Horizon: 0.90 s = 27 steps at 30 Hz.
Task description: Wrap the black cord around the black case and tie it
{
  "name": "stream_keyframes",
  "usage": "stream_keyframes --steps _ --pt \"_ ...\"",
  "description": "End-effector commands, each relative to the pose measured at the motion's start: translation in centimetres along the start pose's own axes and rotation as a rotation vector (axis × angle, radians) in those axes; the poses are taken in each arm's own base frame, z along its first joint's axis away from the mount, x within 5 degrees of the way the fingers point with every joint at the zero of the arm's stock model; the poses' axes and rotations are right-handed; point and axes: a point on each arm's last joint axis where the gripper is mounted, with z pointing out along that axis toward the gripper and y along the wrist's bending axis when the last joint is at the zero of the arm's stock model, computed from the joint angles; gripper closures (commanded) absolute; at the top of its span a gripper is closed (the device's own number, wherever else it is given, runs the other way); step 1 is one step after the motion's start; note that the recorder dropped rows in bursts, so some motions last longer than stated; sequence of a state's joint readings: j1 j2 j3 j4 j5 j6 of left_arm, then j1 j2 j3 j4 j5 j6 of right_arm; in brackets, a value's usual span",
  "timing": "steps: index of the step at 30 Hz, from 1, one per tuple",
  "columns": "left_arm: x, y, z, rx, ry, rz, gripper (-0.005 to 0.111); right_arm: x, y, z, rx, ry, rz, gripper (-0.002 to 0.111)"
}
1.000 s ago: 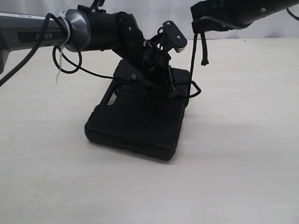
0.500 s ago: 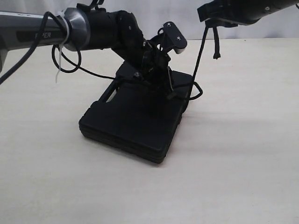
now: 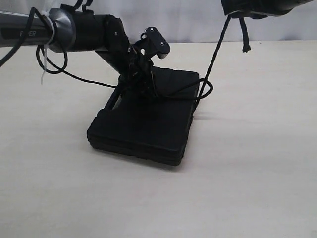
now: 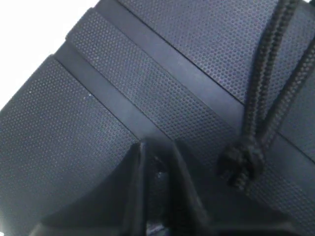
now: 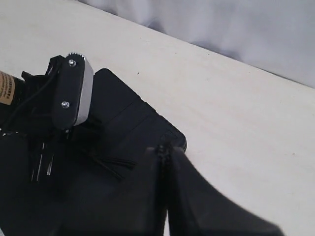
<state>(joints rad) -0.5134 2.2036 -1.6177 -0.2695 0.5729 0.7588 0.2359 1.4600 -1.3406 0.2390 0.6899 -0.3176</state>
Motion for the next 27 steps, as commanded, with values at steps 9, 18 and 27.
stream_keyframes --steps 9,18,27 --pt "2.3 1.9 0.0 -0.219 0.187 0.010 0.091 -0.4 -1.4 -1.1 0.158 -0.027 -0.030 0.104" --pt "-2.6 2.1 -4.5 -0.244 -0.239 -0.210 0.091 3.6 -2.2 1.3 0.247 0.131 -0.062 0.104" --pt "-5.0 -4.4 -3.1 -0.043 -0.238 0.072 0.091 4.7 -3.5 1.7 0.391 0.157 -0.063 0.104"
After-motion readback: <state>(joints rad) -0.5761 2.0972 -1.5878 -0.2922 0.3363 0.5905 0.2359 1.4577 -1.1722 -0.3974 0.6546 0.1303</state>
